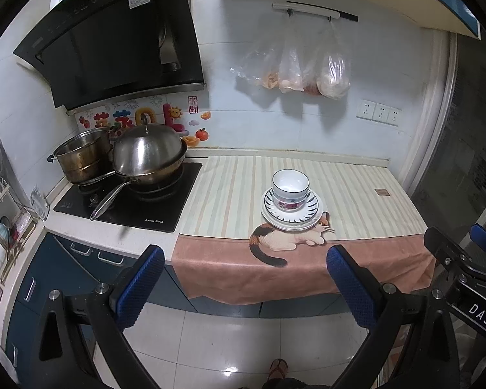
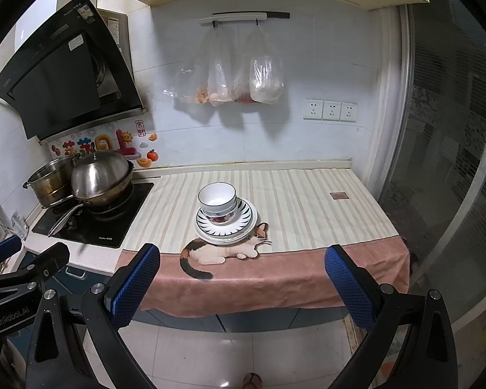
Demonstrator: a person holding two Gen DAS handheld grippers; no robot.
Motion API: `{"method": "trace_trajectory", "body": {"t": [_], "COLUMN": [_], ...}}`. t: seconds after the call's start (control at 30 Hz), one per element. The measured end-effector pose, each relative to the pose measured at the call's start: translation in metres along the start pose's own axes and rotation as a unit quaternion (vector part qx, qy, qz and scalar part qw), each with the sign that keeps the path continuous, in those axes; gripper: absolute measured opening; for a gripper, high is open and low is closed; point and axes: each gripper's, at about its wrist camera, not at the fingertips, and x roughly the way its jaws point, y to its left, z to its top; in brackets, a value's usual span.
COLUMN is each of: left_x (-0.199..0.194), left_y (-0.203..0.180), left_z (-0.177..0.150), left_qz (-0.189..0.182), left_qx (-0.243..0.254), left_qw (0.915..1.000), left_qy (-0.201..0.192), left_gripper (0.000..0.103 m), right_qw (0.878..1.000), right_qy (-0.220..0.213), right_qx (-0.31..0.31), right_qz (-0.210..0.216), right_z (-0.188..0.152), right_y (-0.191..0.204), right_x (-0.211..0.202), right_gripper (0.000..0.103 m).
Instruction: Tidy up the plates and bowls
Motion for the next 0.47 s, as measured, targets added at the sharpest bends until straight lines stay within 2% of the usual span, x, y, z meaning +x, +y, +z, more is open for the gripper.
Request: {"method": "trace_trajectory", "body": {"t": [0.47], "left_x": [-0.0009], "left_y": [0.0003], "left_z": [-0.0011], "left_qz": [0.000], "left_qx": [0.003], "left_qw": [1.0000], "left_qy": [-0.001], "left_gripper": [0.103], "right_qw": [1.000], "right_qy": [0.001], "right_qx": [0.002], "right_qz": [-0.004], "right_z": [-0.0061], "right_y": [0.0001], "right_x": [-0.0030], "right_gripper": [0.103]}}
